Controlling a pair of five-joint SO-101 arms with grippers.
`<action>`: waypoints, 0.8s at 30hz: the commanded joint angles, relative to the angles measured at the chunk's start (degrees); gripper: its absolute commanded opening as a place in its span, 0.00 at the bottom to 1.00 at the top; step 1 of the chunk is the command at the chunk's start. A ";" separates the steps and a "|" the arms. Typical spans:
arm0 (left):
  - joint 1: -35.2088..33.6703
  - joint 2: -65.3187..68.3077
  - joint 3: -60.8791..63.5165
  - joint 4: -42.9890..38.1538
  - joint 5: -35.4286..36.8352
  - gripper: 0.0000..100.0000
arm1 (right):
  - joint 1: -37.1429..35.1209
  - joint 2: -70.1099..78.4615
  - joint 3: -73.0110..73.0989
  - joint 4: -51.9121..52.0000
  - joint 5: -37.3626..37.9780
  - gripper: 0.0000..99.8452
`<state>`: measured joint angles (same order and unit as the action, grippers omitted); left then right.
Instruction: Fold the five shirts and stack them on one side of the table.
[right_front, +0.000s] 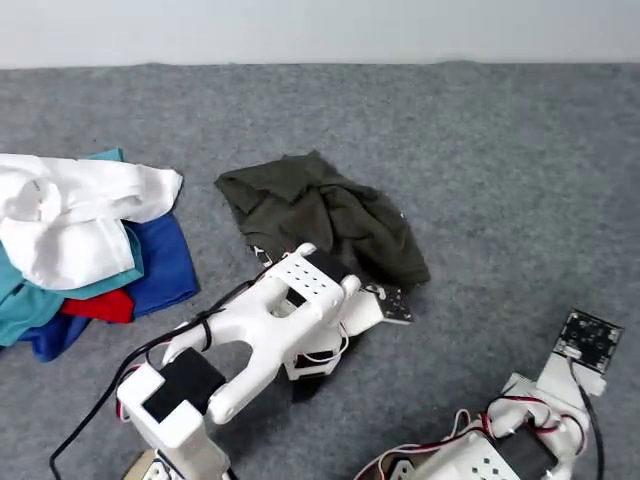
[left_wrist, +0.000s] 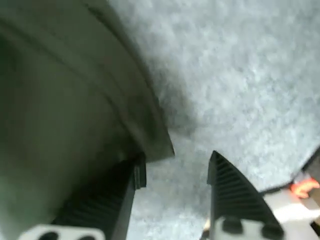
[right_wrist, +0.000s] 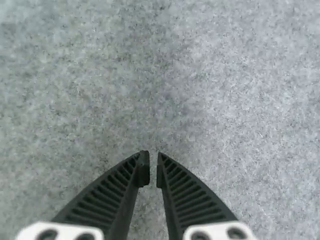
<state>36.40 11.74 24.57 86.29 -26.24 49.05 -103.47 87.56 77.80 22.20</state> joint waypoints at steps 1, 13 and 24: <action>0.26 0.09 -1.80 -2.81 1.05 0.21 | 0.31 -0.40 -2.64 0.13 0.53 0.04; -5.36 9.85 -3.03 -7.91 4.57 0.17 | 0.31 -0.40 -2.64 0.40 0.53 0.04; -3.16 8.18 -3.91 -1.49 -0.09 0.01 | 0.31 -0.40 -2.73 0.40 0.53 0.04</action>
<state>33.41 20.00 20.79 83.82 -25.63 49.05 -103.47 87.56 77.80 22.20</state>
